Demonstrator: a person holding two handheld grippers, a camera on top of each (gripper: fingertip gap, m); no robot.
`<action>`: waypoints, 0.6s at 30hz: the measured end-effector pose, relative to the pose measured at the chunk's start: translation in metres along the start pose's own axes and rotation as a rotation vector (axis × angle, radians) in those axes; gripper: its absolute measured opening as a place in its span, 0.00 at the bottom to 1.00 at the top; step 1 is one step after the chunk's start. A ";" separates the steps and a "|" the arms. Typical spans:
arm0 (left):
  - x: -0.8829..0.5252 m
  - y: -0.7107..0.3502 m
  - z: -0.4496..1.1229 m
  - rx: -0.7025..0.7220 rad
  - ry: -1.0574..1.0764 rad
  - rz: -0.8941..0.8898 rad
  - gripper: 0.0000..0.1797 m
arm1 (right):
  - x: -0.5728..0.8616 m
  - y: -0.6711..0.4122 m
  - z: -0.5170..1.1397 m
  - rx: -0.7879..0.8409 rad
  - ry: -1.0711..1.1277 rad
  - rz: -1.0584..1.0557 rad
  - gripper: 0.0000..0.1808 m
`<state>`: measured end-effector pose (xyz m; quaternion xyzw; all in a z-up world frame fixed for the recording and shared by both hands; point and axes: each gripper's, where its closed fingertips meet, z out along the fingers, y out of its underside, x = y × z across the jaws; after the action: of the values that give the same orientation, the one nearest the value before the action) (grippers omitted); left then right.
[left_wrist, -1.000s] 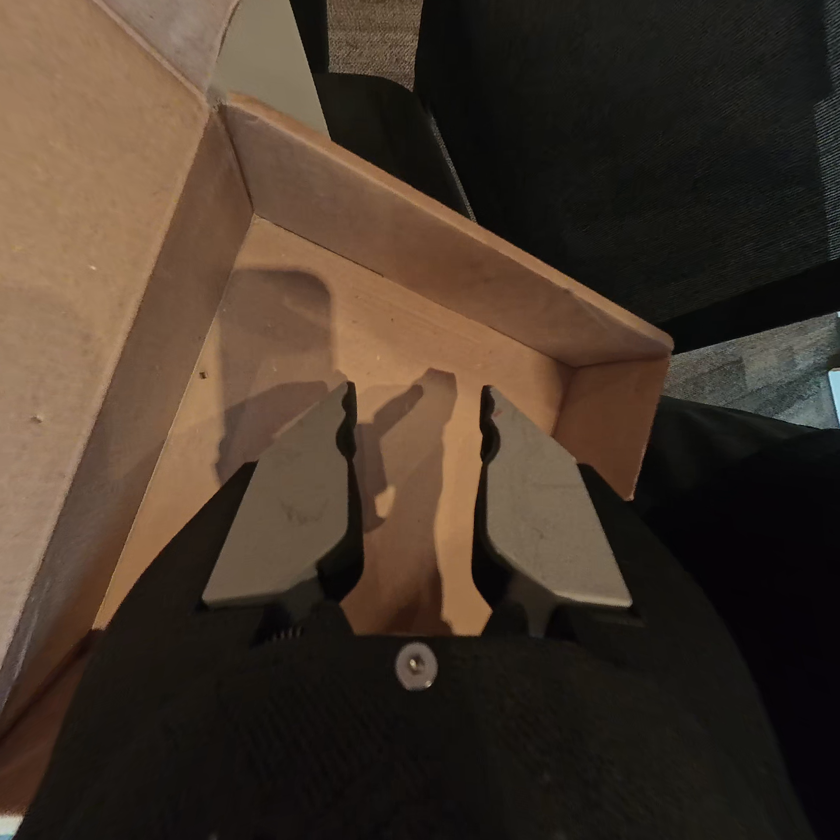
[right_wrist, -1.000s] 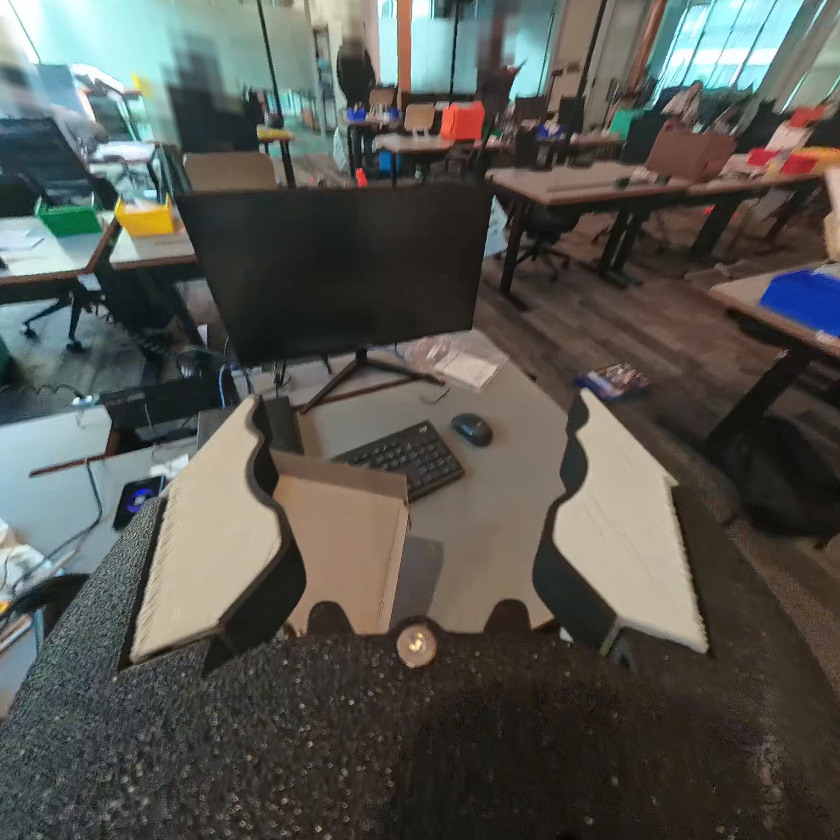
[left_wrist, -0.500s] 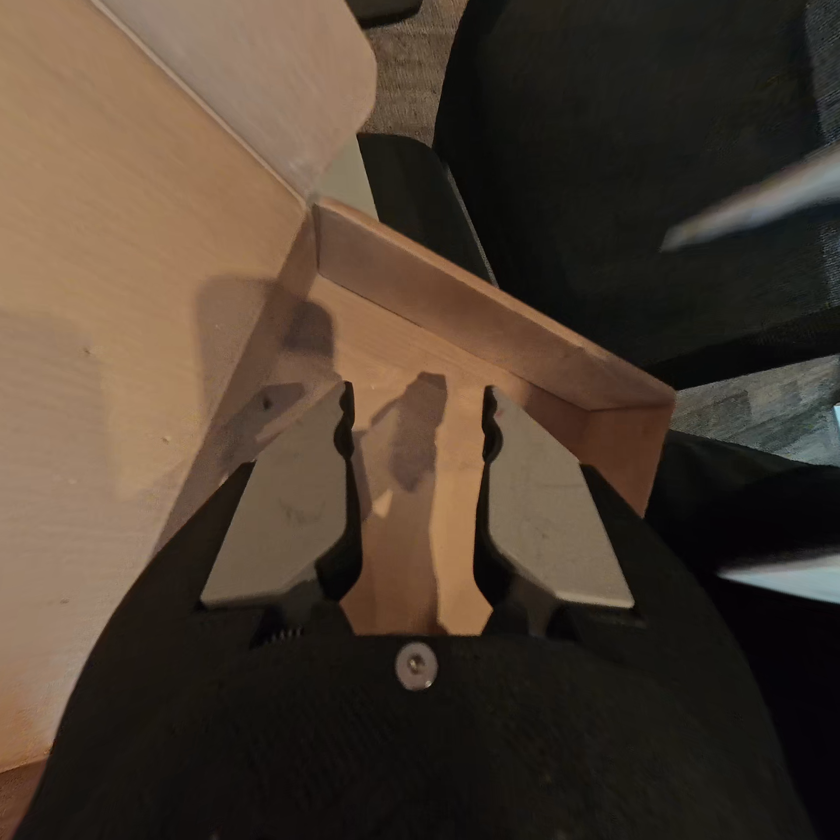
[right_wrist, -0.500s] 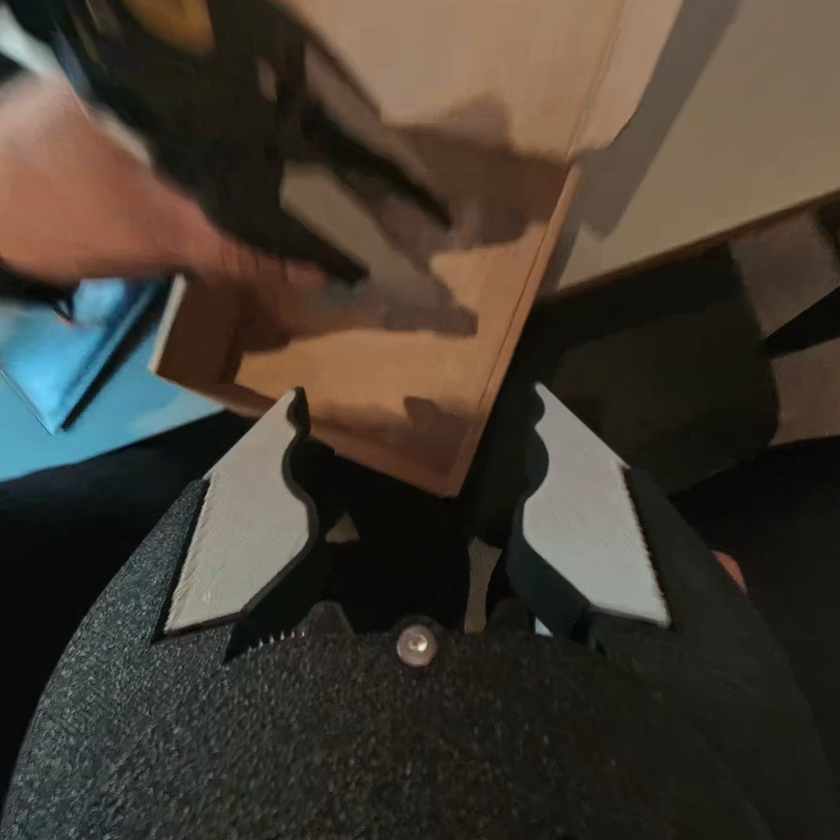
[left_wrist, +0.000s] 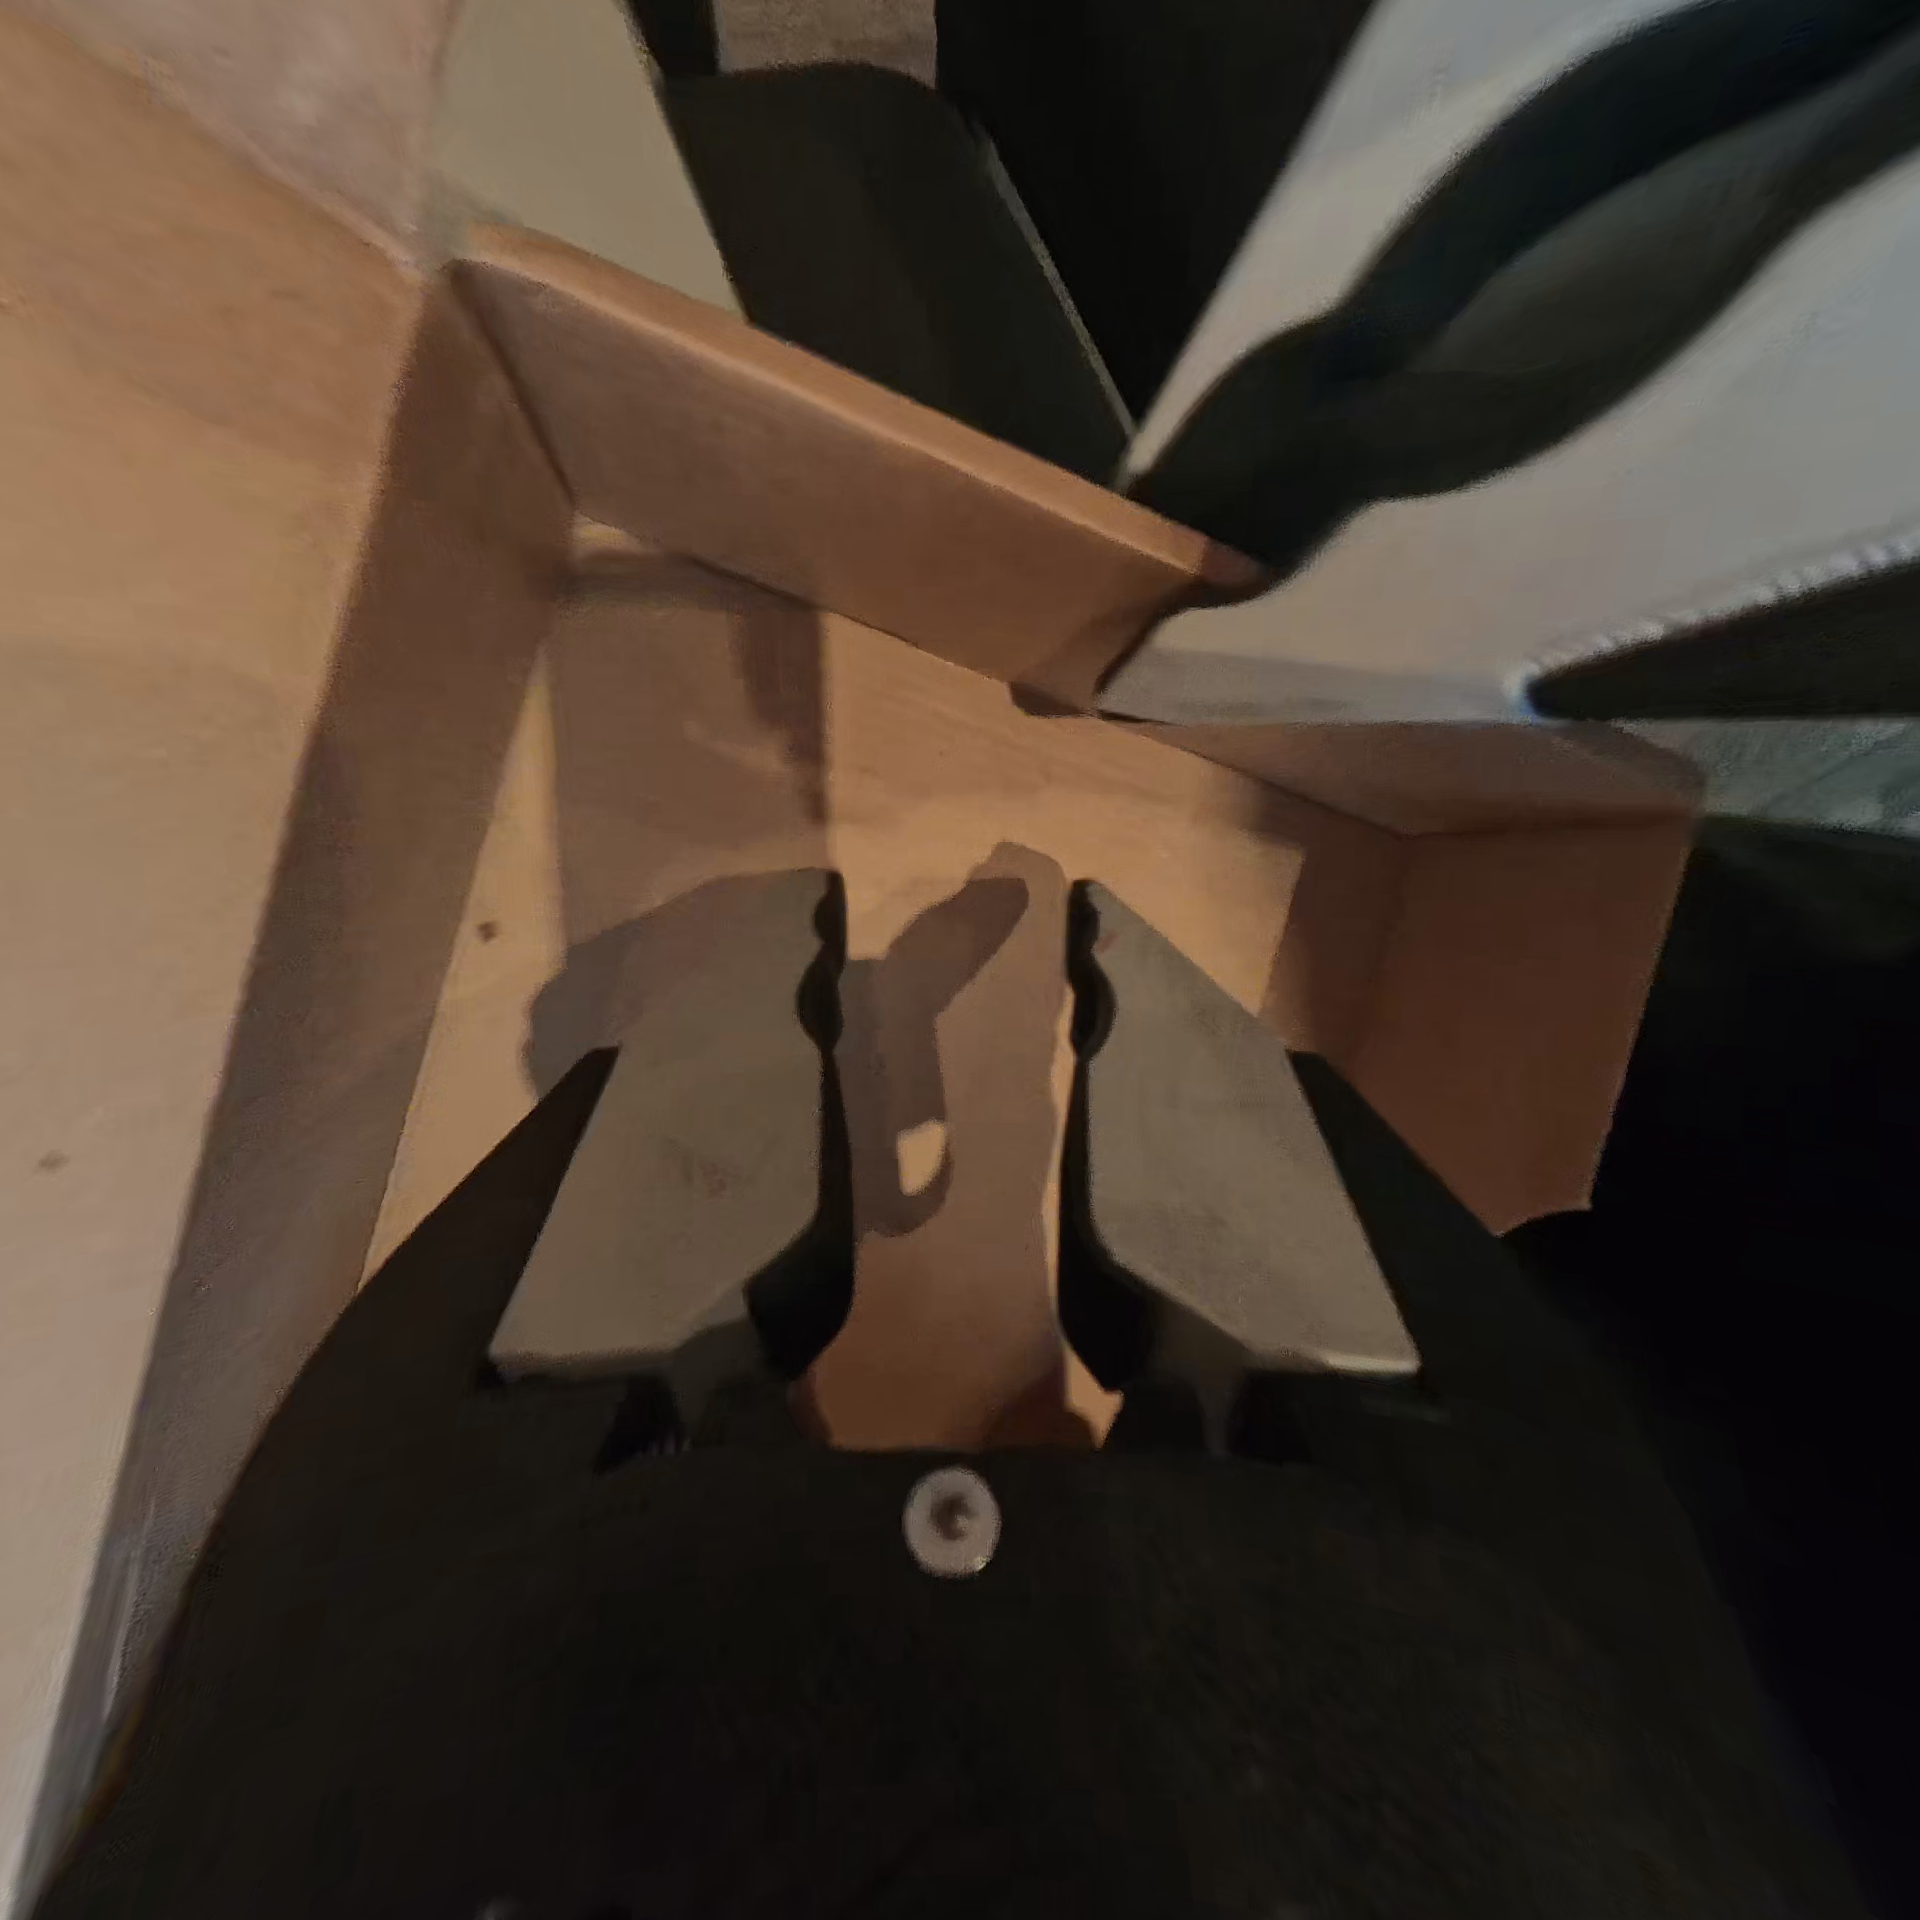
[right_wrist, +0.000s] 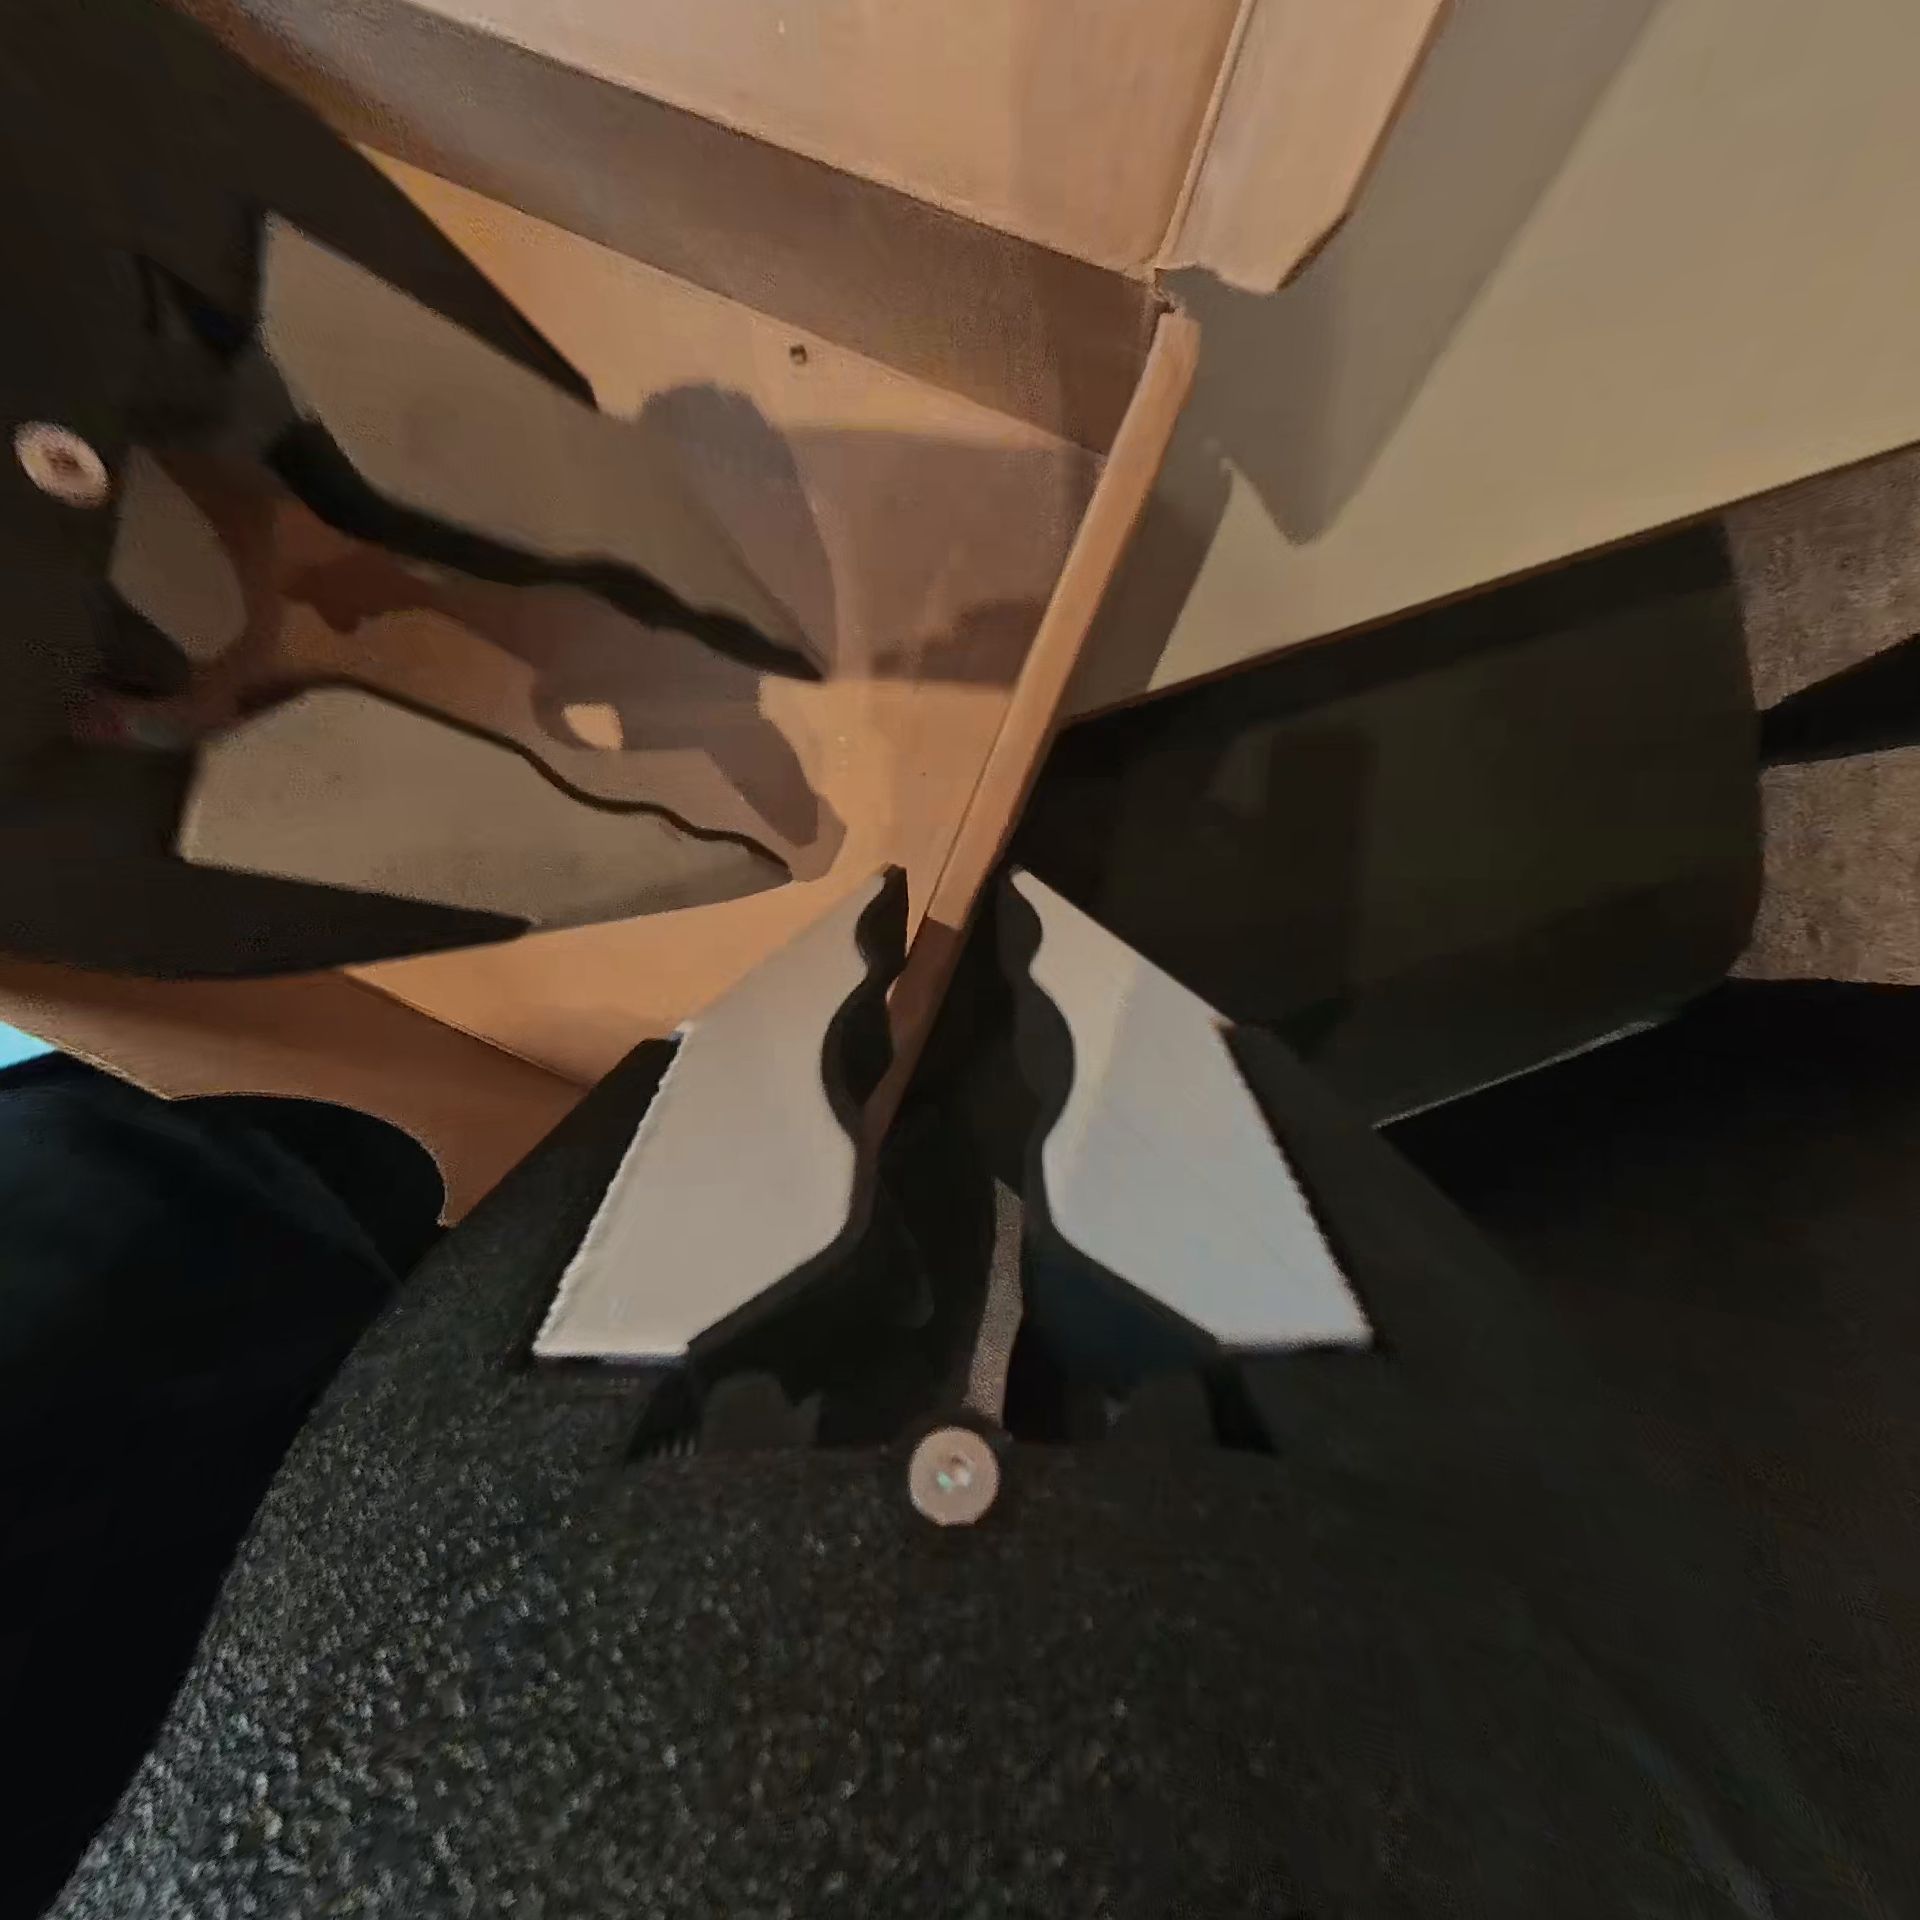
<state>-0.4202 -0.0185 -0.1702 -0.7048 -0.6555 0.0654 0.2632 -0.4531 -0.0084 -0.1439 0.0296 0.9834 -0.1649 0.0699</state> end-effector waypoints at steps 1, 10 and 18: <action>0.002 0.002 0.003 -0.017 -0.004 0.043 0.19 | 0.000 -0.002 0.001 0.003 -0.019 0.017 0.09; 0.006 -0.009 0.016 0.055 0.001 0.141 0.00 | 0.006 -0.007 0.016 -0.017 -0.174 0.191 0.11; 0.004 -0.021 0.022 0.095 0.012 0.172 0.00 | 0.010 -0.008 0.022 -0.040 -0.195 0.207 0.13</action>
<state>-0.4483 -0.0083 -0.1785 -0.7457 -0.5872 0.1145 0.2934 -0.4605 -0.0231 -0.1631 0.1135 0.9667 -0.1393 0.1824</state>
